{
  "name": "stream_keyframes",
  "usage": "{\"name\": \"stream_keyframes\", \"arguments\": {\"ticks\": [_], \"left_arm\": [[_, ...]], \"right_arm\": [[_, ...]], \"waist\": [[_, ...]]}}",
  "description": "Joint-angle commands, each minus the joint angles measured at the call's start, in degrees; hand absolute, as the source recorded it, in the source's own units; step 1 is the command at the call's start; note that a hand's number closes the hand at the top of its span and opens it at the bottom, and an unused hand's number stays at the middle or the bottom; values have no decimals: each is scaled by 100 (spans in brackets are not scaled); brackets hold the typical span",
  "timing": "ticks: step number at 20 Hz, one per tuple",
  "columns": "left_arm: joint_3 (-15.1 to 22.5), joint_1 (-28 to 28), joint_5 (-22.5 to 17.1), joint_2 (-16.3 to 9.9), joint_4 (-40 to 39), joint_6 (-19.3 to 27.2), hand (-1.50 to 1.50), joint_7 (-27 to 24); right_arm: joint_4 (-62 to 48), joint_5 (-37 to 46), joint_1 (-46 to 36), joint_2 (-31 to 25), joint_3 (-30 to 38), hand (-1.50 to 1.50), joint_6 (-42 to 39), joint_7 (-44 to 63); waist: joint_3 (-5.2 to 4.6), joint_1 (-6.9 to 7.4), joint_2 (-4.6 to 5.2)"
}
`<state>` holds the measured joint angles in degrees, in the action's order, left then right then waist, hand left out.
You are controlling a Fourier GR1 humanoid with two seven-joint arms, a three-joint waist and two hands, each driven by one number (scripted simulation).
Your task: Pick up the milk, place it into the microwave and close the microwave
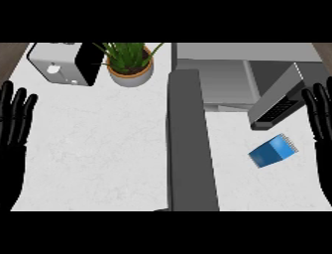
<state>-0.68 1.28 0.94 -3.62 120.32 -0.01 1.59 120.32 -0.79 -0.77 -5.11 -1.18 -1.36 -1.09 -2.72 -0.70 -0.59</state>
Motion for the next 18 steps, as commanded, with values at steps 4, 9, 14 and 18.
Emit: {"name": "stream_keyframes", "arguments": {"ticks": [4,9,14,18], "left_arm": [[-21,-276,-139,-113,-616,-347,-150,-586],[299,-238,-568,344,-1061,-292,-150,-204],[1160,284,-221,356,-938,179,-150,-563],[1542,756,-135,359,-1320,457,-150,-1442]], "right_arm": [[107,-309,185,-320,653,-150,-173,-30],[319,-1256,1116,-463,907,-150,-774,279],[-70,-1808,1879,-614,1533,-150,-1545,-350],[-32,-1527,2529,-316,1530,-150,-1851,-862]], "waist": [[272,28,62],[273,-32,56],[276,18,51],[274,28,50]]}}
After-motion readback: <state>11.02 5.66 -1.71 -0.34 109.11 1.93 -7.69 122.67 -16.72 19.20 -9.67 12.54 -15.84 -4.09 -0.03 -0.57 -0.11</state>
